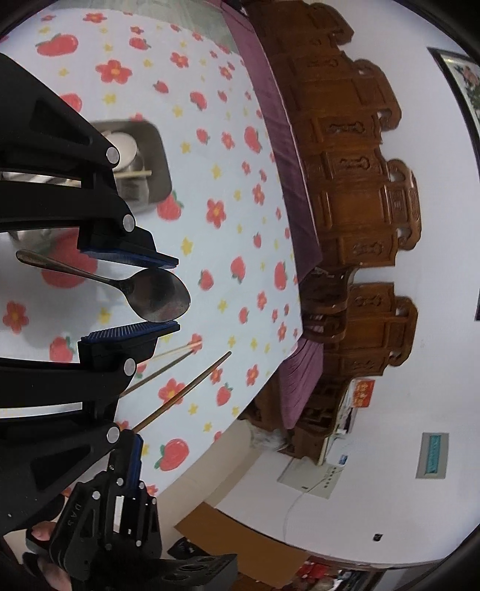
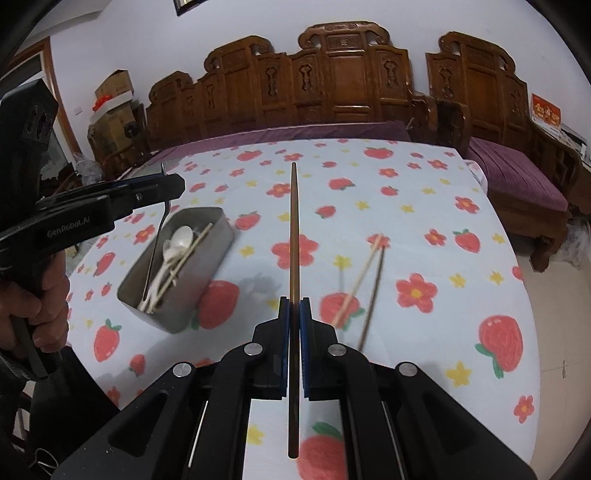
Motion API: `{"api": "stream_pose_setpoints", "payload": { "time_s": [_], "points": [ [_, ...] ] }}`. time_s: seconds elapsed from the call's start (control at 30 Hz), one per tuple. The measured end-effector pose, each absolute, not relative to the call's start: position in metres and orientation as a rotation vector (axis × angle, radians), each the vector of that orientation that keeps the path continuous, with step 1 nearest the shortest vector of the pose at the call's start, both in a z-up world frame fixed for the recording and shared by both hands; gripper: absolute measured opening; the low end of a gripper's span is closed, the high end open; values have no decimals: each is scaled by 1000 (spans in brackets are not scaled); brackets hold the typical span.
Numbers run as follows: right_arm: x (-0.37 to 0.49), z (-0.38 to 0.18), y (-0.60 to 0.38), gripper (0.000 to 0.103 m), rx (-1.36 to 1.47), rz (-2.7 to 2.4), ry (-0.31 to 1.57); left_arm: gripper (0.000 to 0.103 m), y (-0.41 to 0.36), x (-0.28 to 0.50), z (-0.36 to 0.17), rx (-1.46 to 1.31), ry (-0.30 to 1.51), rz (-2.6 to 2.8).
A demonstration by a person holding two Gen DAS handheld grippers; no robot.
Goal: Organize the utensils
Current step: 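Carry the steel spoon into the tray and open the left tool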
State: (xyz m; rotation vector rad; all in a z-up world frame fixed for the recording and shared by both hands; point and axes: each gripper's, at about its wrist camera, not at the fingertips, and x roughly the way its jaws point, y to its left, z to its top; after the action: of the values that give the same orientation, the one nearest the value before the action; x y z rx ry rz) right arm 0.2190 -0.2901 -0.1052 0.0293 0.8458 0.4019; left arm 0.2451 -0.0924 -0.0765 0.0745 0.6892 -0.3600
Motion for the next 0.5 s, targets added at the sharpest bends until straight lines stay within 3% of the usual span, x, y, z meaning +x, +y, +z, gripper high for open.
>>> {"api": "stream_pose_setpoints", "payload": {
  "time_s": [0.5],
  "points": [
    [229, -100, -234, 7, 14, 463, 841, 27, -9, 287, -100, -65, 775, -244]
  ]
}}
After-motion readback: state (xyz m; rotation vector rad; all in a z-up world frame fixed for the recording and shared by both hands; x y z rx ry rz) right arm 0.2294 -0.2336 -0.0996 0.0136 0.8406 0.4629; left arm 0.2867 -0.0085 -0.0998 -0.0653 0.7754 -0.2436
